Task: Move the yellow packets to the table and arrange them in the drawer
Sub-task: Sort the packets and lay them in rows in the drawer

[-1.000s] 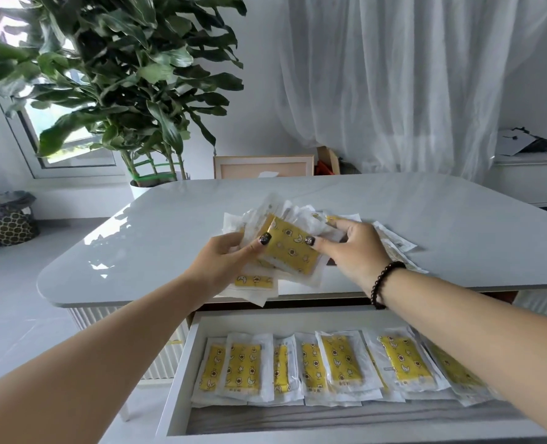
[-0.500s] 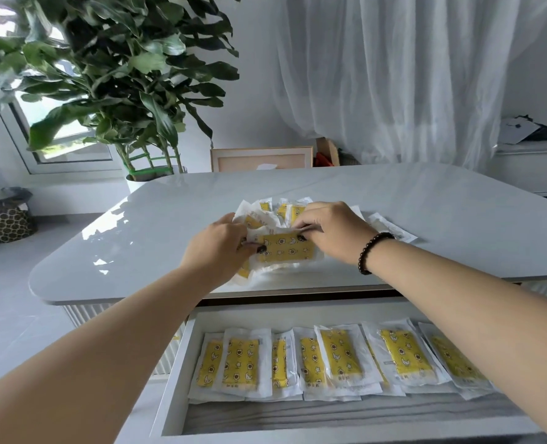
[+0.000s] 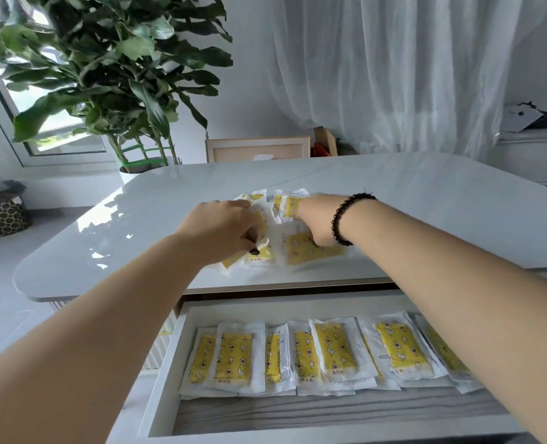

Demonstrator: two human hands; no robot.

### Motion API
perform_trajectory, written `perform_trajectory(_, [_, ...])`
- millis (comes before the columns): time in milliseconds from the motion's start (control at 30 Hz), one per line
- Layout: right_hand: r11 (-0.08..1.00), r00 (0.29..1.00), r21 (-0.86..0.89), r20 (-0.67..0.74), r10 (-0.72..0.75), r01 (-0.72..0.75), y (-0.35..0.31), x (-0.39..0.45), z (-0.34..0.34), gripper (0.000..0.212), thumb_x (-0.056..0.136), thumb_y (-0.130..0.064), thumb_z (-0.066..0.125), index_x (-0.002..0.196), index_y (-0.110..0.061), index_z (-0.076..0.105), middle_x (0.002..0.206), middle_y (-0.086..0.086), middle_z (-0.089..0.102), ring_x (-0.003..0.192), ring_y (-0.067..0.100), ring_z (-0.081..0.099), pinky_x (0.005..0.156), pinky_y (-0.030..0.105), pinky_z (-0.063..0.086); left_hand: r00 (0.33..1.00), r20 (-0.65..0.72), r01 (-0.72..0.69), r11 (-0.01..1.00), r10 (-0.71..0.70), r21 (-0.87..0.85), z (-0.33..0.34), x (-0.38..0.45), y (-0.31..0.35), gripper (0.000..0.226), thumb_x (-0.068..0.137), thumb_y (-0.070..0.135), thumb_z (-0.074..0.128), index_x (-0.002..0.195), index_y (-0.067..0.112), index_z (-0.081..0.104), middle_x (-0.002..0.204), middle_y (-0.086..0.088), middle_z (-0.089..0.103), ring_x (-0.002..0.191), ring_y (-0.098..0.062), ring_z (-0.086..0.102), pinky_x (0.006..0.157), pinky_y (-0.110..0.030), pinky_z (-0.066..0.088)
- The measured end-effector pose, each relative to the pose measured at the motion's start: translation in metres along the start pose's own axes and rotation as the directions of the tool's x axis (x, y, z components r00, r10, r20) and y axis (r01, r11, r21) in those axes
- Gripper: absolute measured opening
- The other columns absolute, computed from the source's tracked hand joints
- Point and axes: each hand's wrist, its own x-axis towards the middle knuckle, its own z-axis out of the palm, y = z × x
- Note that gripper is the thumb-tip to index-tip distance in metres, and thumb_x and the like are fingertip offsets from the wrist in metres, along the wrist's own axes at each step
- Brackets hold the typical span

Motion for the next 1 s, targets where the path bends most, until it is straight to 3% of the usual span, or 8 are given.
perform_trajectory(133, [1.000,0.994,-0.021,0.107,0.019,-0.016,-0.001,0.002,0.017,0.023,0.091,-0.003,0.050,0.114,-0.004,0.057,0.077,0.002,0.047,0.056,0.012,0.041,0.043,0.020,0.031,0.996,0.085,-0.011,0.997,0.005,0.073,-0.001,0.001,-0.001,0.055,0.087,0.031,0.063,0.133,0.039,0.032,0.104,0.004,0.062,0.077,-0.023,0.052,0.062,-0.029,0.037])
perform_trajectory(233, [1.000,0.997,-0.004,0.068,0.022,-0.021,0.007,0.004,0.009,0.014,0.092,-0.007,0.052,0.105,-0.004,0.056,0.074,0.001,0.045,0.058,0.012,0.041,0.046,0.021,0.033,0.998,0.056,-0.039,0.995,0.034,0.095,0.002,0.003,0.000,0.103,0.087,0.024,0.064,0.145,0.046,-0.018,0.075,0.002,0.057,0.062,-0.021,0.051,0.053,-0.028,0.039])
perform_trajectory(300, [0.999,0.995,-0.020,0.089,0.050,-0.048,0.006,0.002,0.007,0.010,0.092,-0.007,0.050,0.102,-0.007,0.053,0.074,0.001,0.044,0.058,0.012,0.041,0.046,0.020,0.033,0.999,0.038,-0.026,0.997,0.024,0.069,0.003,0.006,0.002,0.114,0.085,0.022,0.068,0.142,0.044,-0.029,0.065,0.000,0.051,0.057,-0.018,0.050,0.051,-0.028,0.040])
perform_trajectory(400, [1.000,0.997,0.016,0.070,0.011,-0.012,0.005,0.002,0.017,0.018,0.091,-0.006,0.052,0.109,-0.005,0.057,0.081,0.004,0.054,0.062,0.015,0.046,0.048,0.021,0.035,0.994,0.099,0.053,0.999,-0.053,0.001,0.008,0.007,0.006,0.106,0.083,0.032,0.072,0.151,0.030,-0.010,0.074,0.003,0.048,0.070,-0.024,0.049,0.064,-0.032,0.041])
perform_trajectory(533, [0.980,0.998,0.189,0.000,-0.065,0.064,0.008,-0.003,0.027,0.028,0.093,-0.010,0.052,0.121,-0.016,0.048,0.102,0.003,0.058,0.083,0.022,0.054,0.063,0.028,0.042,0.974,0.216,0.065,0.997,-0.070,0.031,0.018,0.006,0.001,0.050,0.089,0.039,0.061,0.130,0.021,0.039,0.110,-0.004,0.059,0.092,-0.026,0.053,0.072,-0.033,0.045])
perform_trajectory(833, [0.979,0.957,0.153,-0.276,-0.086,0.132,0.006,-0.027,0.050,0.021,0.093,-0.015,0.051,0.112,-0.024,0.050,0.101,0.003,0.063,0.088,0.027,0.059,0.064,0.033,0.047,0.991,0.106,0.076,0.996,-0.080,0.041,0.010,-0.010,-0.001,0.043,0.090,0.043,0.058,0.124,0.022,0.042,0.110,-0.006,0.059,0.081,-0.024,0.044,0.066,-0.030,0.036])
perform_trajectory(900, [0.901,0.927,0.353,-0.355,-0.121,0.253,0.000,-0.044,0.050,0.027,0.091,-0.016,0.056,0.116,-0.025,0.055,0.106,0.003,0.066,0.095,0.025,0.061,0.076,0.038,0.052,0.995,0.052,0.088,0.996,-0.087,-0.016,0.000,-0.016,0.000,0.044,0.088,0.043,0.061,0.122,0.023,0.043,0.107,-0.007,0.061,0.079,-0.026,0.047,0.064,-0.031,0.038])
perform_trajectory(1000, [0.603,0.938,0.720,-0.294,-0.185,0.344,-0.018,-0.075,0.054,0.027,0.087,-0.012,0.064,0.103,-0.034,0.059,0.100,-0.005,0.065,0.094,0.014,0.061,0.084,0.029,0.052,0.996,0.000,0.086,0.992,-0.086,-0.089,-0.012,-0.028,0.005,0.043,0.085,0.044,0.065,0.115,0.022,0.045,0.100,-0.008,0.061,0.080,-0.029,0.053,0.063,-0.032,0.042])
